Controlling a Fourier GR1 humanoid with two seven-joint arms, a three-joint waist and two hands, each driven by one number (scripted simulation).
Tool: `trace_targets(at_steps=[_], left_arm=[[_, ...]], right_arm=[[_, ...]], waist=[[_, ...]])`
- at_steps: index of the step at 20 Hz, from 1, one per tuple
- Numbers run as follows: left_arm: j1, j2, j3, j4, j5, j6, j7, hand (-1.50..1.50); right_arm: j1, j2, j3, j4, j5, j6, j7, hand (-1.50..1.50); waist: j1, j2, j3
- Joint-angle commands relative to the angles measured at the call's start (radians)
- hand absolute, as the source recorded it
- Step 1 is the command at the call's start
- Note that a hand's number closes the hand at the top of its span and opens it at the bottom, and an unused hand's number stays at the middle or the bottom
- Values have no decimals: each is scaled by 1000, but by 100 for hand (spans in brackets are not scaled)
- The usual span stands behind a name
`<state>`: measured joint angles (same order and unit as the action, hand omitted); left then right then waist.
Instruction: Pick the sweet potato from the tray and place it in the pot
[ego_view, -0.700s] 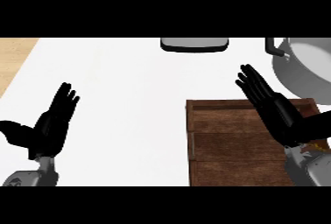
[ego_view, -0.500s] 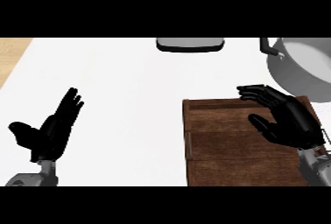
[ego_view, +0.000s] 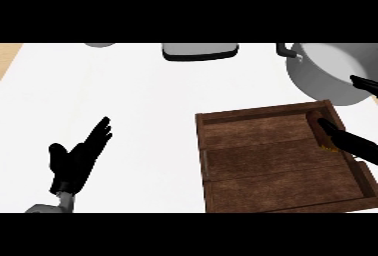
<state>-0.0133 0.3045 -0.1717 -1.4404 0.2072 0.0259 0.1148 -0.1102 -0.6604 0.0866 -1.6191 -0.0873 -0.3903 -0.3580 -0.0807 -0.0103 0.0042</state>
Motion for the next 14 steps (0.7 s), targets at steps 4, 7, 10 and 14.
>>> trace_targets(at_steps=[4,7,10,14], left_arm=[[-70,-39,-46,81,-59,-33,3,0],[-38,-21,-23,5,-17,-34,52,0],[-112,-28,-27,66,-34,-53,54,0],[-83,-58,-39,91,-55,-55,2,0]], right_arm=[[303,22,-98,-252,44,-64,-165,-150],[360,-103,-145,-303,33,-16,83,-150],[378,-157,-135,-377,53,15,272,-150],[361,-170,-141,-452,19,59,478,-150]], waist=[[57,8,-5],[56,4,-6],[58,9,-7],[74,10,-6]])
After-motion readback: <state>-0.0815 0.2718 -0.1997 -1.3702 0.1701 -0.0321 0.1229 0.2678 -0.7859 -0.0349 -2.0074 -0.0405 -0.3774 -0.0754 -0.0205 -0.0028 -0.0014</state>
